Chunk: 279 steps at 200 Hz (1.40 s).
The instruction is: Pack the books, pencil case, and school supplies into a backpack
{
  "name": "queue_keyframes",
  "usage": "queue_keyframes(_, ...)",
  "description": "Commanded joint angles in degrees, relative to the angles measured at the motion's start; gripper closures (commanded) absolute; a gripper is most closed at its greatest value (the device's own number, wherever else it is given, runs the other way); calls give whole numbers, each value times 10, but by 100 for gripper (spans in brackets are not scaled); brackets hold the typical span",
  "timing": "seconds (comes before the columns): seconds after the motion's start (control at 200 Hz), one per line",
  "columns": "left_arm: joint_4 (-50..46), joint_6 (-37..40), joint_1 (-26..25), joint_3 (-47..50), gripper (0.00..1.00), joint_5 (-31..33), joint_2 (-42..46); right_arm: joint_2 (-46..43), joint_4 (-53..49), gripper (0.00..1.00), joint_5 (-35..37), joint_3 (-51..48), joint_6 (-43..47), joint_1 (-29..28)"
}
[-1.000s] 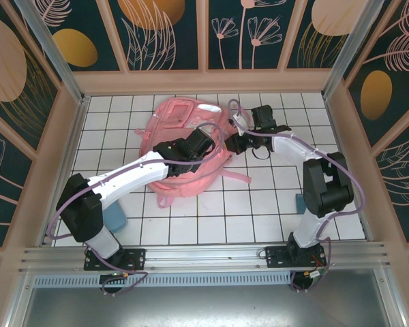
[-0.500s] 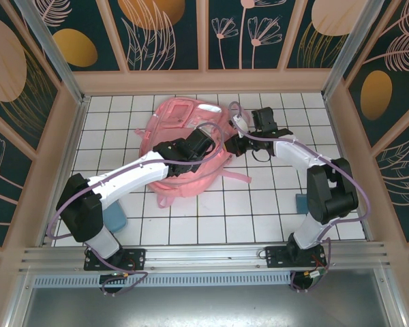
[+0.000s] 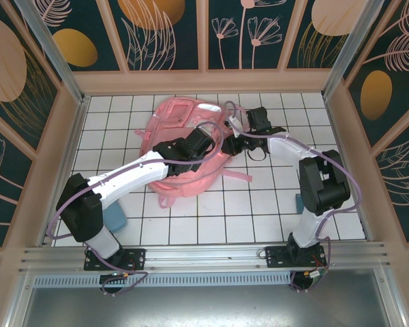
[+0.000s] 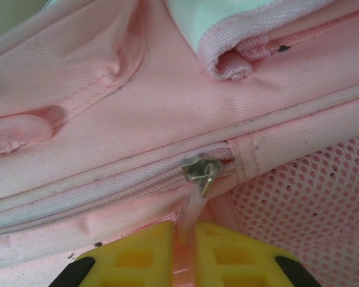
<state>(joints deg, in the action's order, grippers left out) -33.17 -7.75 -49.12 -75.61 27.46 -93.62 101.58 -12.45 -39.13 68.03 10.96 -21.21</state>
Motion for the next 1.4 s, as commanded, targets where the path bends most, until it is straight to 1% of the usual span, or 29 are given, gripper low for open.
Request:
queue_keyframes(0.0,51,-10,-1,-2,100,2,14,4,25,89,5,24,-10,-6)
queue_keyframes(0.08,52,-11,-1,-1,100,4,14,-5,27,94,20,21,-14,-6)
queue_keyframes(0.28,56,-22,0,-7,100,11,3,-53,10,100,35,-7,0,-9)
queue_keyframes(0.355,57,-24,-1,-10,100,17,-2,-74,7,100,33,-22,3,-11)
queue_keyframes(0.425,60,-27,-1,-12,100,19,-3,-87,5,100,14,-32,5,-15)
queue_keyframes(0.495,61,-32,0,-15,100,20,-5,-95,6,100,1,-42,5,-26)
queue_keyframes(0.601,62,-44,0,-20,100,17,-10,-101,8,100,1,-54,-1,-51)
queue_keyframes(0.736,67,-58,0,-23,100,18,-18,-115,30,100,-17,-78,-17,-72)
queue_keyframes(0.786,67,-60,0,-24,100,17,-19,-125,49,100,0,-92,-31,-77)
queue_keyframes(0.841,68,-60,0,-23,100,15,-18,-136,74,100,24,-107,-55,-69)
queue_keyframes(0.861,68,-59,0,-22,100,15,-16,-138,79,98,27,-109,-62,-62)
queue_keyframes(0.971,72,-54,0,-10,100,10,-5,-138,92,76,55,-105,-102,-28)
queue_keyframes(0.996,74,-52,0,-6,100,9,-1,-136,93,69,63,-104,-104,-24)
queue_keyframes(1.061,78,-49,0,3,100,5,8,-126,92,59,60,-95,-105,-10)
queue_keyframes(1.091,78,-48,0,6,100,6,12,-120,91,52,58,-90,-102,-6)
queue_keyframes(1.161,78,-46,0,12,100,8,19,-99,86,43,57,-72,-94,0)
queue_keyframes(1.261,78,-46,0,19,100,12,26,-62,73,37,36,-39,-81,7)
queue_keyframes(1.391,75,-47,0,22,100,14,32,-21,57,36,-21,-2,-55,14)
